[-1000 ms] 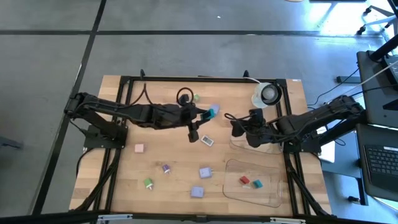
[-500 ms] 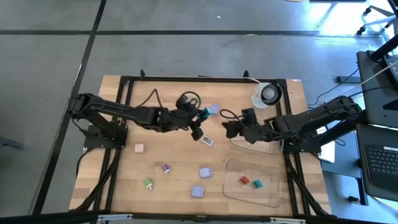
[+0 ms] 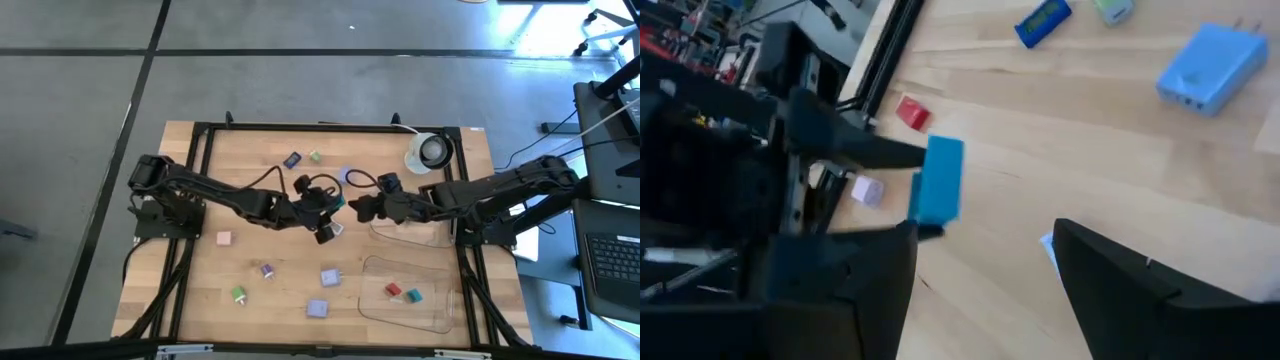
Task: Pick & Place Office items
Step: Put the blue digital timer into the bottom transparent bin
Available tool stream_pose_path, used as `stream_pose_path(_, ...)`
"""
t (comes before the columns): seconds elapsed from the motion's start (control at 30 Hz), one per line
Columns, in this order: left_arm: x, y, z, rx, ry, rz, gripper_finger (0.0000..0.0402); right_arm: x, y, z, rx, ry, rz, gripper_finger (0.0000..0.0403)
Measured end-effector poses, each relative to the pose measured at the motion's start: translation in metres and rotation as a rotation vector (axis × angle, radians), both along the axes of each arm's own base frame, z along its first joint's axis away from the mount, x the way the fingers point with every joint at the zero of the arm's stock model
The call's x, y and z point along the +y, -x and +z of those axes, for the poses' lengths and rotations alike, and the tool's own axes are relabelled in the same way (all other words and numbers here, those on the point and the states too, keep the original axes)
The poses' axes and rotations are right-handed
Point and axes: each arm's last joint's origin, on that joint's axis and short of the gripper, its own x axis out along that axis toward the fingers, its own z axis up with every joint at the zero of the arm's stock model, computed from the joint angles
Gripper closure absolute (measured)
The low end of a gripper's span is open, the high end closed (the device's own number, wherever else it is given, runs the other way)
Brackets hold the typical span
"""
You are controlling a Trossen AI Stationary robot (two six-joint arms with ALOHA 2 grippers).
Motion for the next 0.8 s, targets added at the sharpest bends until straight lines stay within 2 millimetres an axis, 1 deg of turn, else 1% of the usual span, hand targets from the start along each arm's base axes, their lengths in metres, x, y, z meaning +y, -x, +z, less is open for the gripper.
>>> stream_pose_path(0.07, 0.000, 0.000, -0.001, 0.018, -0.018, -0.017, 0.0254, 0.000, -0.005, -0.007, 0.016, -0.018, -0.008, 0.0157)
stream_pose_path(0.3, 0.000, 0.000, -0.002, 0.060, -0.082, -0.067, 0.0254, -0.002, -0.028, -0.020, -0.028, -0.050, -0.025, 0.0128)
stream_pose_path(0.47, 0.000, 0.000, -0.002, 0.084, -0.097, -0.097, 0.0254, -0.003, -0.038, -0.027, -0.049, -0.052, -0.033, 0.0125)
stream_pose_path(0.63, 0.000, 0.000, -0.003, 0.105, -0.128, -0.119, 0.0254, -0.004, -0.041, -0.033, -0.034, -0.053, -0.042, 0.0147)
stream_pose_path(0.8, 0.000, 0.001, -0.003, 0.108, -0.128, -0.120, 0.0254, -0.004, -0.041, -0.033, -0.038, -0.059, -0.049, 0.0200)
